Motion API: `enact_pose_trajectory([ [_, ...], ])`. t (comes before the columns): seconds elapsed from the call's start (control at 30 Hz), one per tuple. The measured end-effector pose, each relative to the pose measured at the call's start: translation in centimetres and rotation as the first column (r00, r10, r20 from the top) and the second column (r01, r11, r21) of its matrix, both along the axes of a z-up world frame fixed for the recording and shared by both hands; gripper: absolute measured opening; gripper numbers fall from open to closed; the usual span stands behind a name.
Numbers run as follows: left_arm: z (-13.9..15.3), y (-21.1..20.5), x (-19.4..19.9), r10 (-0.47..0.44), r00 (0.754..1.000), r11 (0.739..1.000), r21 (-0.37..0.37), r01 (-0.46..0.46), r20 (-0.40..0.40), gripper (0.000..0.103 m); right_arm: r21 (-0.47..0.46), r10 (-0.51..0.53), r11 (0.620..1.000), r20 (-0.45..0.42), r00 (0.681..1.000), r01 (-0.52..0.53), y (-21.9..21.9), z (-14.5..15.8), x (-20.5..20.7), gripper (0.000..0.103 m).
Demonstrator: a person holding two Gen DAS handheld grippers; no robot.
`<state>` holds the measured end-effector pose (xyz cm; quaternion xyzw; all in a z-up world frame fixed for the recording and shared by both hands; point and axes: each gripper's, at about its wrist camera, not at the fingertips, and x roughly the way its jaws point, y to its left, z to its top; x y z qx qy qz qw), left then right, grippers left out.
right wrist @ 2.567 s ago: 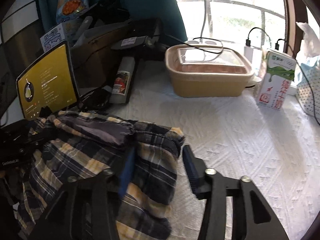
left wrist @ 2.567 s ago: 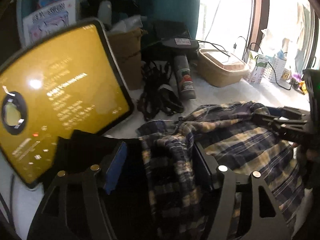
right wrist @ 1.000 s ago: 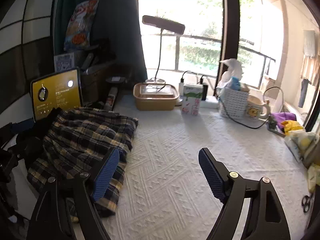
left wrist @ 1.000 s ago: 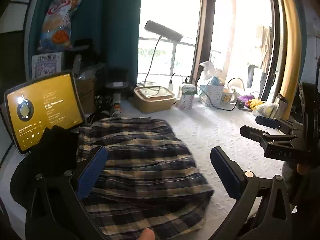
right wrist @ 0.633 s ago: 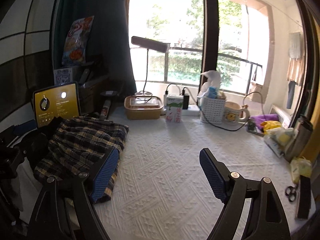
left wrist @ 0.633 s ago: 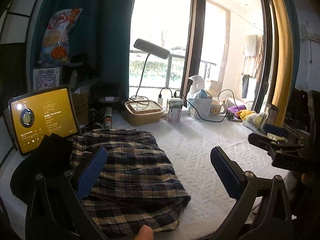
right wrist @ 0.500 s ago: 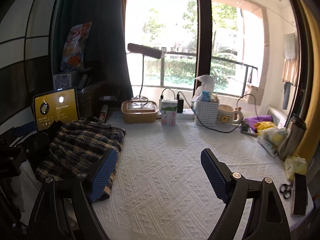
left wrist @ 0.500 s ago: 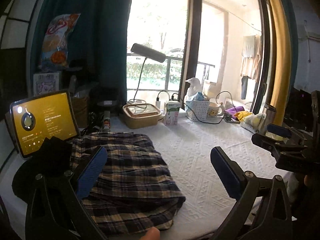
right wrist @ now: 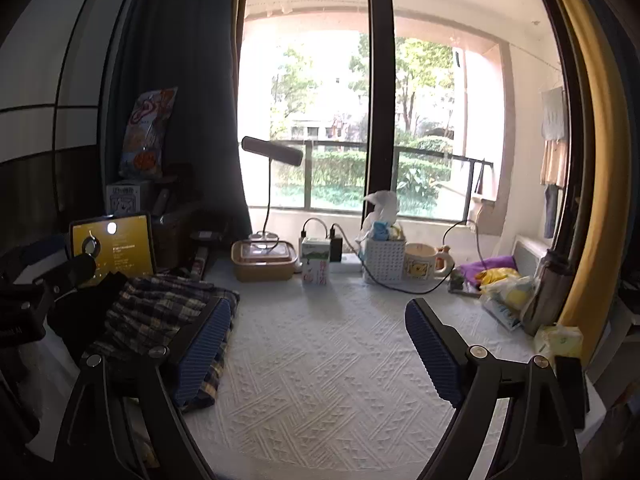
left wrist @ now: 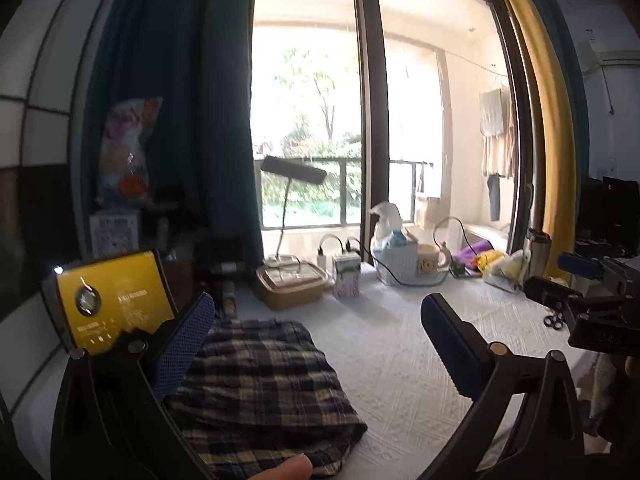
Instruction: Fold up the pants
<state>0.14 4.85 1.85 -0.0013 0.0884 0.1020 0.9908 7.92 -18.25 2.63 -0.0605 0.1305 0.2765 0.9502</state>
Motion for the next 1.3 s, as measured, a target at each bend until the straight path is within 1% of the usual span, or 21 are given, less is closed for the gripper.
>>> enact_pose_trajectory([
  [0.17,0.7,-0.5,-0.7,0.055,0.998,0.998,0.018,-0.056,0.028,0.102,0.016,-0.006,1.000,0.041,0.999,0.005,-0.8,1.0,-1.2,0.092],
  [0.23,0.7,-0.5,-0.8,0.064,0.998,0.998,0.015,-0.065,0.026,0.102,0.034,-0.001,0.999,0.058,0.998,-0.001,-1.1,1.4,-1.8,0.097],
  [0.27,0.7,-0.4,-0.8,0.070,0.997,0.997,0.013,-0.070,0.023,0.102,0.043,0.009,0.999,0.065,0.998,-0.012,-1.2,1.5,-2.0,0.103],
  [0.43,0.9,-0.3,-1.0,0.071,0.997,0.997,0.008,-0.071,0.029,0.102,0.053,0.022,0.998,0.107,0.994,-0.028,-1.4,1.8,-2.9,0.103],
  [0.87,-0.4,1.1,-0.8,0.075,0.997,0.996,-0.054,-0.076,-0.010,0.102,0.027,0.025,0.999,0.065,0.998,-0.027,-0.5,0.7,-2.1,0.103],
  [1.1,-0.6,1.6,-1.0,0.078,0.997,0.995,-0.068,-0.079,-0.012,0.102,0.010,0.027,1.000,0.061,0.998,-0.028,0.1,0.5,-2.2,0.103],
  [1.3,-0.6,1.5,-1.1,0.079,0.997,0.995,-0.061,-0.079,-0.009,0.102,0.006,0.025,1.000,0.055,0.998,-0.025,0.1,0.4,-2.3,0.103],
])
